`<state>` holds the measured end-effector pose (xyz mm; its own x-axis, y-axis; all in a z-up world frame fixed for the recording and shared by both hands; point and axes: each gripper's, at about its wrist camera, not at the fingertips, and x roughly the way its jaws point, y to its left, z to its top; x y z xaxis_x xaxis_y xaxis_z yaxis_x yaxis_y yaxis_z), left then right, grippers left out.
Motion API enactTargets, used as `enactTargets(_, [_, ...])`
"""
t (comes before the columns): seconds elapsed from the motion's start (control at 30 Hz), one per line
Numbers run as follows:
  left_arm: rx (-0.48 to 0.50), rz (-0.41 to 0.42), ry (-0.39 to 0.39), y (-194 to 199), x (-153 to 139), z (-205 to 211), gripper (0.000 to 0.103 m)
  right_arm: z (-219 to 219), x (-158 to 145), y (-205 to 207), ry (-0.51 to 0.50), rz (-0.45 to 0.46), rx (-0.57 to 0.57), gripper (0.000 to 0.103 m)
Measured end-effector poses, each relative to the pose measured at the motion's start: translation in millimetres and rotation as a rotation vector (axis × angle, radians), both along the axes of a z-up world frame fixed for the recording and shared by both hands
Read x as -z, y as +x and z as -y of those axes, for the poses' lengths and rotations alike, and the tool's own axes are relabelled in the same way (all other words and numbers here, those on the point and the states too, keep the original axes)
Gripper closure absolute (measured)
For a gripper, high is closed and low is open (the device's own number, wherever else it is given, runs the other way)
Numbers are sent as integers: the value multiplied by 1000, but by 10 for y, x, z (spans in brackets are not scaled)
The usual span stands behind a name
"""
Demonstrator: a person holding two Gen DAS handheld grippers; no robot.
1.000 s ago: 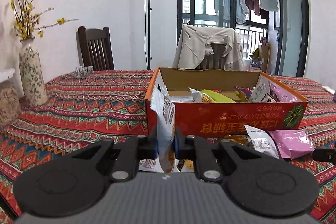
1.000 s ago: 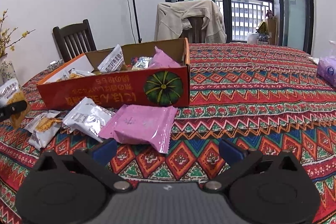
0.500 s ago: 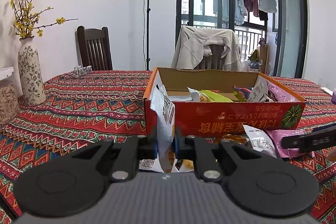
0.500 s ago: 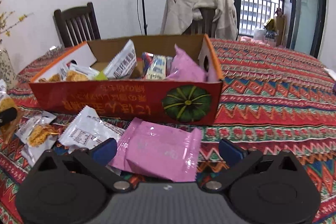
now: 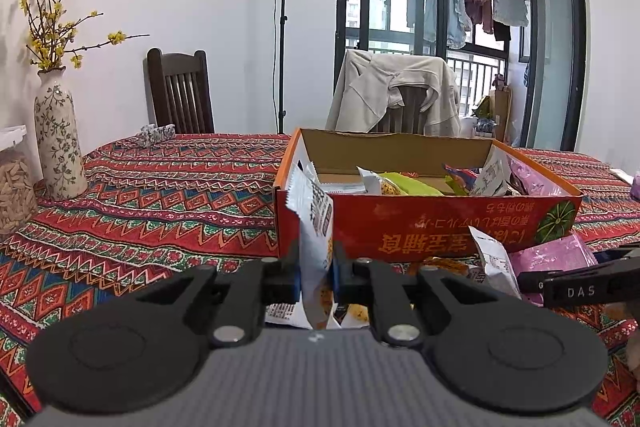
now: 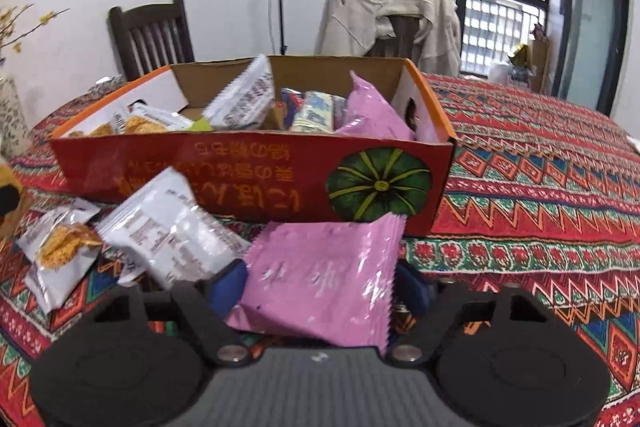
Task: Organize snacks
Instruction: 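Grasp a pink packet with the right gripper while the left holds the white packet, then lift both held packets and carry them over the cardboard box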
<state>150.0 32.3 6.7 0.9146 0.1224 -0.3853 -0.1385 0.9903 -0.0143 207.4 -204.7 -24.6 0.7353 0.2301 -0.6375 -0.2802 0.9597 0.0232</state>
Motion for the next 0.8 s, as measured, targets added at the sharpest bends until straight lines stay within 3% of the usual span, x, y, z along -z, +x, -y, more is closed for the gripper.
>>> enactTargets(0.2, [-2, 5, -1, -14, -7, -3, 89, -7, -47, -118, 1, 43, -6, 46])
enactTargets(0.53, [-6, 10, -3, -23, -16, -3, 89, 148, -201, -362, 69, 158, 35, 47])
enactTargets(0.8, [-13, 38, -11, -62, -88, 11, 89, 312, -288, -496, 120, 184, 57, 47])
